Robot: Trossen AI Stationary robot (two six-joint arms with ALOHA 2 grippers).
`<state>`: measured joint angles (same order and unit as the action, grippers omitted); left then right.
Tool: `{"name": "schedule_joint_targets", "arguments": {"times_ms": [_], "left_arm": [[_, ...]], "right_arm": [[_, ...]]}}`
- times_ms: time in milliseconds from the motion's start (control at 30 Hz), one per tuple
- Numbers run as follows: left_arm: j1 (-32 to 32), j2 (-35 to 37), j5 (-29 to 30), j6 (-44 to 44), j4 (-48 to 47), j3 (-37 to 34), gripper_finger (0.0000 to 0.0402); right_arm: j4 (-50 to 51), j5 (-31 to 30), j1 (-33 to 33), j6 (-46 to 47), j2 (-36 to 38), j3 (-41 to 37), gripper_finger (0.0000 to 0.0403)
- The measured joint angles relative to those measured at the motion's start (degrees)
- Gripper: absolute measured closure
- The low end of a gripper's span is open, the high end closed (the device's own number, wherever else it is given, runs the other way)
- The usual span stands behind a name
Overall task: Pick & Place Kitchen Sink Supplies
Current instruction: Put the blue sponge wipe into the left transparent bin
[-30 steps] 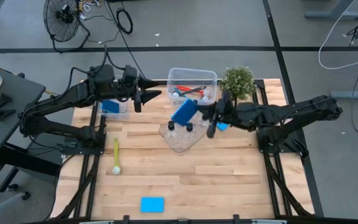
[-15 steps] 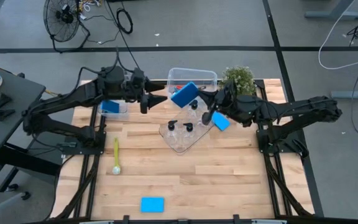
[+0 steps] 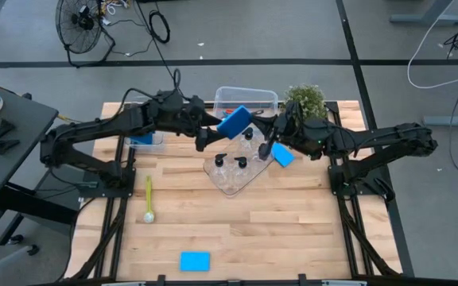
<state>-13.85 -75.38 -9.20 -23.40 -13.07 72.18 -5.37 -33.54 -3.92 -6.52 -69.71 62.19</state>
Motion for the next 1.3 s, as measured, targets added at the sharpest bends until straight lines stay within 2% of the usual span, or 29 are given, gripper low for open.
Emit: {"name": "schedule_joint_targets", "arguments": {"times_ms": [133, 267, 833, 967, 1200, 1300], "left_arm": [[0.0, -1.4, 0.2, 0.0, 1.5, 0.0, 0.0075], [0.0, -1.6, 0.2, 0.3, 4.4, -0.1, 0.0107], [0.0, -1.5, -0.1, 1.5, 5.7, -0.1, 0.0335], [0.0, -1.5, -0.1, 2.0, 5.8, -0.1, 0.0385], [0.0, -1.5, -0.1, 2.2, 5.6, -0.1, 0.0379], [0.0, -1.5, -0.1, 2.2, 5.6, -0.1, 0.0388]], "right_arm": [[0.3, 0.2, 0.0, 0.0, 0.0, 0.0, 0.0403], [0.7, 0.2, 0.0, 0.0, 0.0, 0.0, 0.0403], [3.0, 1.6, 0.2, 0.0, 0.0, 0.0, 0.0403], [2.9, 1.6, 0.2, 0.0, 0.0, 0.0, 0.0388], [2.5, 1.4, 0.2, 0.0, 0.0, 0.0, 0.0343], [1.1, 1.7, 0.2, 0.0, 0.0, 0.0, 0.032]]}}
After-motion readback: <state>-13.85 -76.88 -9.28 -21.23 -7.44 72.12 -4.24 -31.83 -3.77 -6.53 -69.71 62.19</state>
